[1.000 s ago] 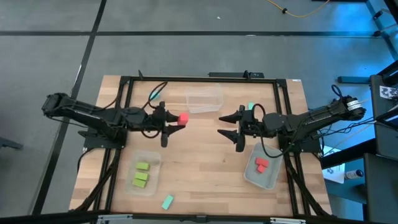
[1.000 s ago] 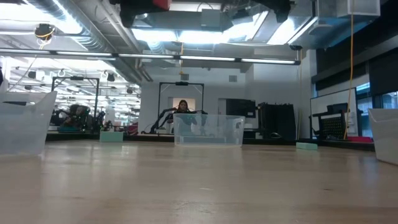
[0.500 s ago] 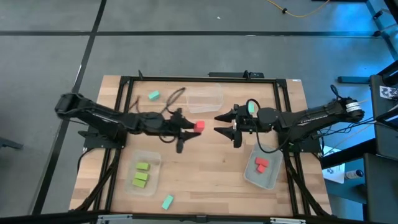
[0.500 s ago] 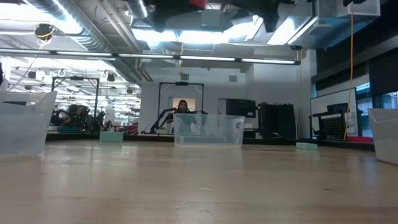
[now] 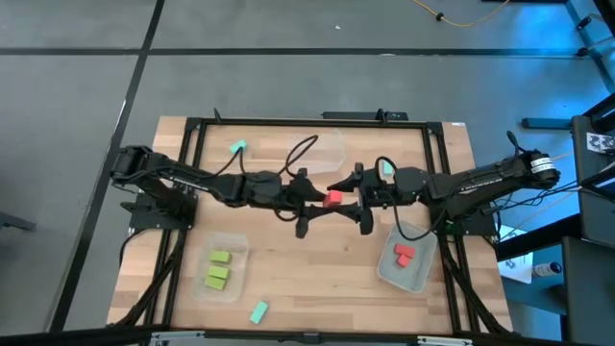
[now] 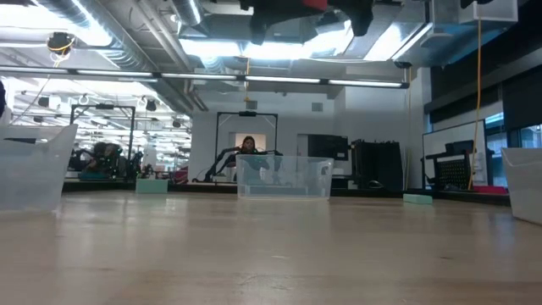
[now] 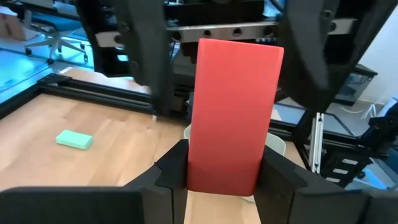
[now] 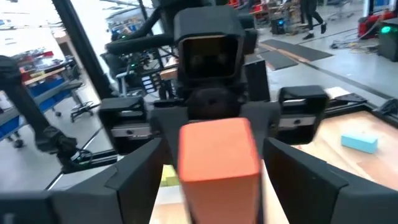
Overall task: Sort & place blocks by color
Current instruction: Put the orange block into the gray bin
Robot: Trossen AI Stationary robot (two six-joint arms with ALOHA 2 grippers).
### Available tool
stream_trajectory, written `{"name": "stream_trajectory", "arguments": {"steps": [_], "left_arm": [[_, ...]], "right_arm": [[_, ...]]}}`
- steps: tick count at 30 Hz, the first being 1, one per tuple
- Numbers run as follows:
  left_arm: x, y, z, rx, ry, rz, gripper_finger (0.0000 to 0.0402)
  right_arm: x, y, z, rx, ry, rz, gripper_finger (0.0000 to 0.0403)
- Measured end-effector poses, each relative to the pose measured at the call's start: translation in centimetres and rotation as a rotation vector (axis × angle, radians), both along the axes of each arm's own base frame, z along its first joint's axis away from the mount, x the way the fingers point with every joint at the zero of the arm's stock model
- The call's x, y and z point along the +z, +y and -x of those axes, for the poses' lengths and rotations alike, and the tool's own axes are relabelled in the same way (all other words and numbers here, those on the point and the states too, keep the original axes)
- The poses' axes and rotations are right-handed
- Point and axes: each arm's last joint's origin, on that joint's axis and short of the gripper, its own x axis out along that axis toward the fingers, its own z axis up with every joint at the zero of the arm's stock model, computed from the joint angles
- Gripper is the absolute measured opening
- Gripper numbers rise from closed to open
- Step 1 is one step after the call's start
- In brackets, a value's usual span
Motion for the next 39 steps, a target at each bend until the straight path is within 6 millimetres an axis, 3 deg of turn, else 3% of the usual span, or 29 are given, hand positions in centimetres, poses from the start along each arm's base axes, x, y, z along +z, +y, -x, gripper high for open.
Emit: {"name": "stream_trajectory", "arguments": {"steps": [7,14,17,24,27,32,36,39], "left_arm": [[0.3,0.1,0.1,0.016,-0.007,-0.017,0.0125],[0.2,0.0,0.1,0.006,-0.004,-0.022,0.0124],[0.2,0.0,0.1,0.006,-0.004,-0.026,0.0128],[0.4,0.4,0.5,-0.03,0.023,-0.043,0.0187],[1.1,1.1,1.9,-0.026,0.096,-0.041,0.0199],[3.7,2.6,6.0,0.025,0.175,-0.042,0.0201],[6.6,2.7,9.1,0.067,0.063,-0.075,0.0201],[7.4,2.3,10.7,0.105,-0.06,-0.104,0.0201]], "right_arm": [[0.1,0.0,0.1,0.01,-0.002,-0.002,0.0256],[0.0,0.0,0.1,0.009,0.002,0.012,0.0136],[0.0,0.0,0.1,0.026,0.003,0.014,0.0135],[0.3,0.0,0.8,0.053,0.036,0.0,0.0135],[0.9,-0.5,2.6,0.053,0.094,0.007,0.0135],[2.2,-1.2,6.5,0.038,0.159,0.01,0.0135],[3.7,-1.6,8.7,0.0,0.087,0.007,0.0135],[4.3,-1.7,9.5,-0.039,0.039,0.028,0.0135]]}}
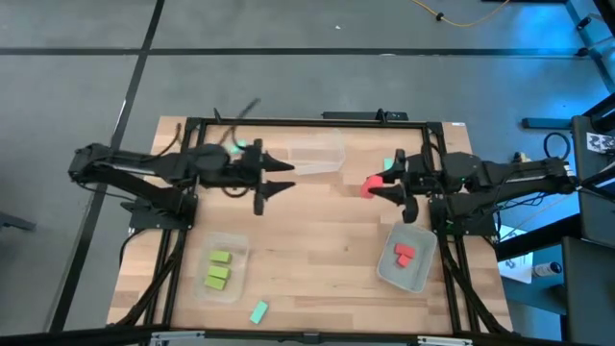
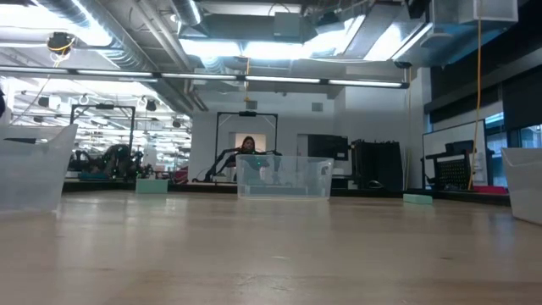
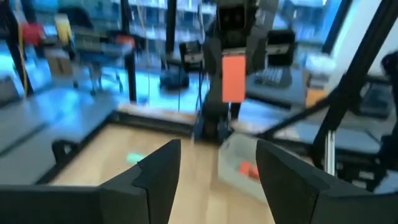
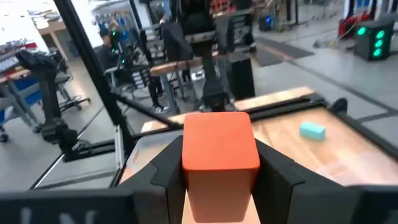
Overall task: Sort & place blocks by color
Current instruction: Put the orange block into the gray bin
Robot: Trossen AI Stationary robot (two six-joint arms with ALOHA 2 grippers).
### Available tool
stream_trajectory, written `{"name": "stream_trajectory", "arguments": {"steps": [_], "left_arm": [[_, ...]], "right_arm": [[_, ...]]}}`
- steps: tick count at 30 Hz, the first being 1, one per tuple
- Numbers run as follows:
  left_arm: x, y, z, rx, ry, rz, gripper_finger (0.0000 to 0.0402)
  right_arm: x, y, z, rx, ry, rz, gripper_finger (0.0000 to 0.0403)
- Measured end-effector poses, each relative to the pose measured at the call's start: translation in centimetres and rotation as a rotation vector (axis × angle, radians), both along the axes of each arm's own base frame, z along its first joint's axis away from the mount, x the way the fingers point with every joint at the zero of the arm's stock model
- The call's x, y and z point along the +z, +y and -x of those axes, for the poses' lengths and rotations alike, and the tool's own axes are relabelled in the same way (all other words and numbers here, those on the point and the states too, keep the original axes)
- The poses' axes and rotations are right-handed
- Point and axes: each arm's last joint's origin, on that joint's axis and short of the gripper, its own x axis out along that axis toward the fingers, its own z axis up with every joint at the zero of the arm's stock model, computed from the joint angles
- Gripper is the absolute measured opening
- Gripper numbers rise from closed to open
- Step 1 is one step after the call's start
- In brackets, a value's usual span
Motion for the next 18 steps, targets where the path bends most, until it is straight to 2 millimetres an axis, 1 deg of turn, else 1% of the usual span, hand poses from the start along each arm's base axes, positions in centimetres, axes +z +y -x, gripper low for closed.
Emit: {"name": "stream_trajectory", "arguments": {"steps": [5,8,11,18], "left_arm": [[-1.4,-0.3,2.1,0.027,-0.154,0.011,0.0201],[-2.2,-0.3,3.0,0.045,-0.203,0.032,0.0201],[-2.2,-0.3,3.5,0.047,-0.227,0.036,0.0201],[-1.9,-0.3,3.8,0.04,-0.248,0.038,0.0201]], "right_arm": [[0.0,0.0,-0.1,-0.016,0.0,0.007,0.0135],[-0.2,0.0,-0.3,-0.016,0.009,0.009,0.0135],[-0.2,0.0,-0.4,-0.016,0.011,0.01,0.0135],[-0.2,0.0,-0.4,-0.016,0.004,0.011,0.0135]]}}
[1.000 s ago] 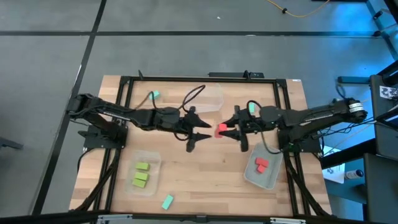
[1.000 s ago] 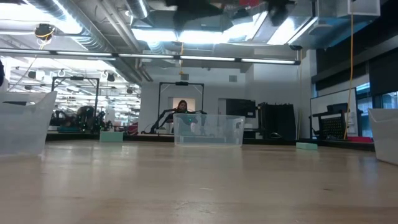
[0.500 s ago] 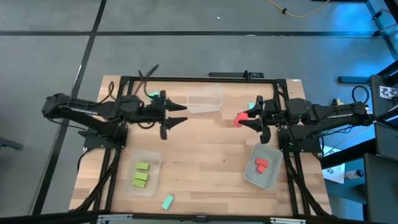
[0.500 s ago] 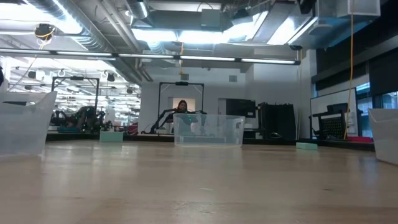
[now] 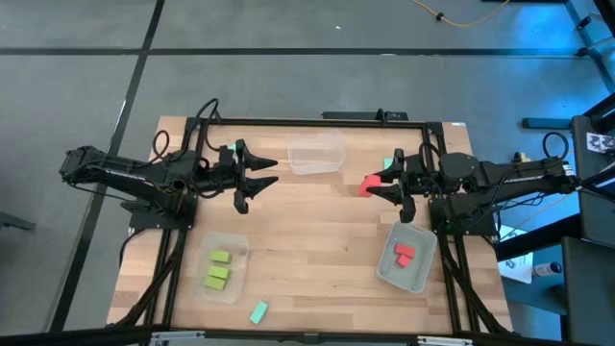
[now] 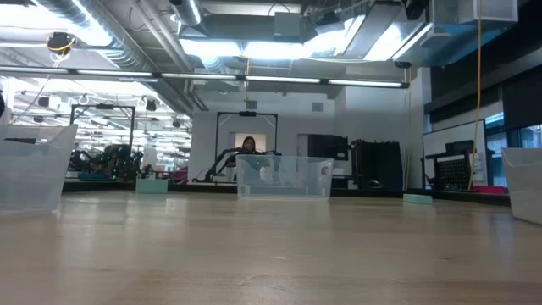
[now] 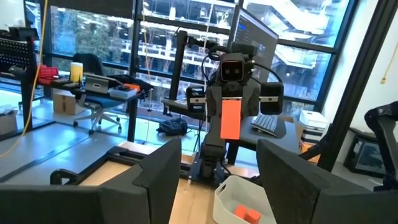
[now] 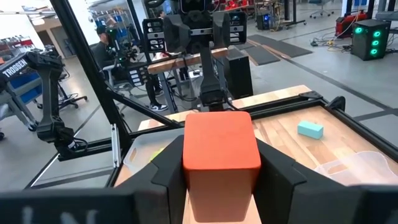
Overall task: Sort & place blocks by color
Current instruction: Put the orange block into the gray bin
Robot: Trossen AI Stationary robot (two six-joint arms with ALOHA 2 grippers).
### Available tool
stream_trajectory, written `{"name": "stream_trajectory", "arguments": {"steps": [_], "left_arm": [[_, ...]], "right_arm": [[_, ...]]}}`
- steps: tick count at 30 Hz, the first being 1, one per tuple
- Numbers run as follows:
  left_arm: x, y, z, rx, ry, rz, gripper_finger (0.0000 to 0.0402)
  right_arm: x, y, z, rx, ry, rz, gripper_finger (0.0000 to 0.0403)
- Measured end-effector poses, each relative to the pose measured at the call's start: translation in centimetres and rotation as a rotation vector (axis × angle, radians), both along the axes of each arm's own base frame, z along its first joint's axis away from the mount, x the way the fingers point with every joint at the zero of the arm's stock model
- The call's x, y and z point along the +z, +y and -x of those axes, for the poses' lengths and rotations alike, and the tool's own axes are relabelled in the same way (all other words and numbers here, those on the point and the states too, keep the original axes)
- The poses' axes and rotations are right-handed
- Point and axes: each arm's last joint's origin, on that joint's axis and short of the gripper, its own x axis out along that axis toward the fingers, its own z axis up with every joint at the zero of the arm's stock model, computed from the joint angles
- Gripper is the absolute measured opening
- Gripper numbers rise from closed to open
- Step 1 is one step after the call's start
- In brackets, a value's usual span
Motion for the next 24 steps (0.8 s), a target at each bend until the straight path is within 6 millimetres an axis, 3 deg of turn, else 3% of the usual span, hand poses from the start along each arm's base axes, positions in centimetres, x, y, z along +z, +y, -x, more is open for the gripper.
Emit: {"name": "stream_trajectory", "arguments": {"steps": [10,17,21,24], "left_arm": [[0.0,0.0,0.0,-0.002,0.003,0.0,0.0202],[0.0,0.0,0.0,0.005,0.003,0.001,0.0202],[0.0,0.0,0.0,0.006,0.003,0.002,0.0202],[0.0,0.1,0.0,0.021,0.003,0.004,0.0202]], "right_arm": [[0.0,0.3,-0.3,0.066,0.044,-0.077,0.0135],[-0.3,3.4,-1.5,0.243,0.564,-0.203,0.0135],[-3.8,5.5,-1.2,0.286,0.949,-0.23,0.0135],[-7.1,6.9,-0.4,0.303,1.142,-0.254,0.0135]]}}
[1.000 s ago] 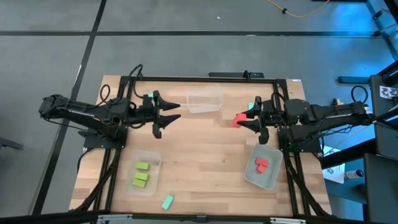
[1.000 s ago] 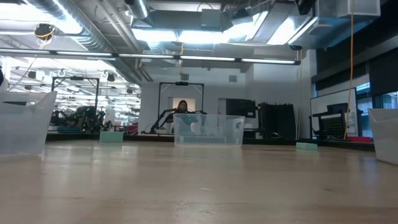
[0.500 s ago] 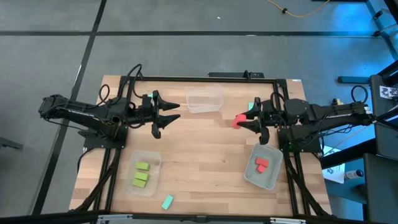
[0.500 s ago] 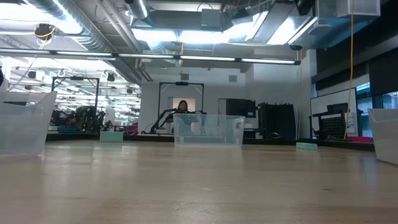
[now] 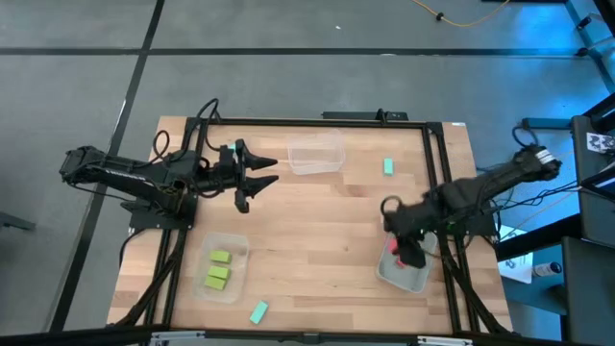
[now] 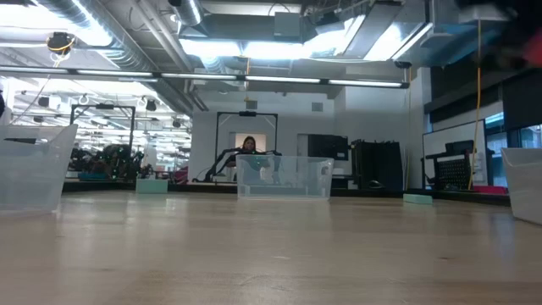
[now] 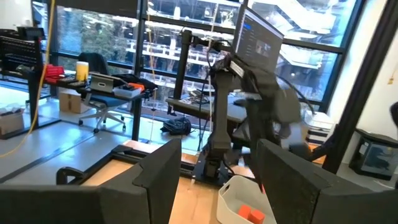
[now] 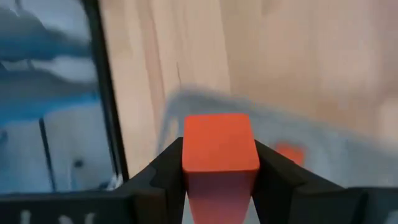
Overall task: Sort & place blocks by color
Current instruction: Put the orange block into the gray bin
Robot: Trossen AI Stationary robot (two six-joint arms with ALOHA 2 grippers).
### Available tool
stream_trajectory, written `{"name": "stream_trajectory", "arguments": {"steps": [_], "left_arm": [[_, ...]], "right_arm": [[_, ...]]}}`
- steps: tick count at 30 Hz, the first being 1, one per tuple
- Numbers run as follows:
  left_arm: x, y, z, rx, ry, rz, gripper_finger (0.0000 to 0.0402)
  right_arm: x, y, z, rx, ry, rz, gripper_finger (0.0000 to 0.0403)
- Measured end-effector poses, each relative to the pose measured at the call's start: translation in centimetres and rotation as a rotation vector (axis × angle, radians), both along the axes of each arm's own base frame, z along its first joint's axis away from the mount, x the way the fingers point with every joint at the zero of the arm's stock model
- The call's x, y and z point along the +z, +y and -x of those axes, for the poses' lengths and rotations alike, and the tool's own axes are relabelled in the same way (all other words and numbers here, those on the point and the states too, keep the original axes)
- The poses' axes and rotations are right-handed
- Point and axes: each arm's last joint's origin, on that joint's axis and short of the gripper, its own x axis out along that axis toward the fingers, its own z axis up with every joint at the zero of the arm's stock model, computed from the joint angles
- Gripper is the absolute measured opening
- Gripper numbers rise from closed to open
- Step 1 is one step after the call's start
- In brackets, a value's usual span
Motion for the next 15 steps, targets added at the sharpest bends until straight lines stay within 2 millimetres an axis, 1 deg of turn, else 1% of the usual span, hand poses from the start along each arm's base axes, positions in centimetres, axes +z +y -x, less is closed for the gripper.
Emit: {"name": "stream_trajectory", "arguments": {"steps": [4,7,9,12,15], "left_arm": [[0.0,0.0,0.0,0.006,0.0,0.001,0.0202],[0.0,0.0,0.0,0.011,0.0,0.002,0.0202],[0.0,0.0,0.0,0.013,0.001,0.002,0.0202],[0.0,0.0,0.0,0.013,0.001,0.002,0.0202],[0.0,0.0,0.0,0.013,0.001,0.002,0.0202]], "right_arm": [[-4.2,1.0,1.2,-0.024,0.147,-0.037,0.0135],[-6.4,1.3,1.5,-0.102,0.17,-0.079,0.0135],[-7.3,1.4,1.5,-0.152,0.164,-0.116,0.0135],[-8.0,1.5,1.3,-0.191,0.142,-0.169,0.0135],[-8.6,1.5,1.5,-0.215,0.175,-0.166,0.0135]]}}
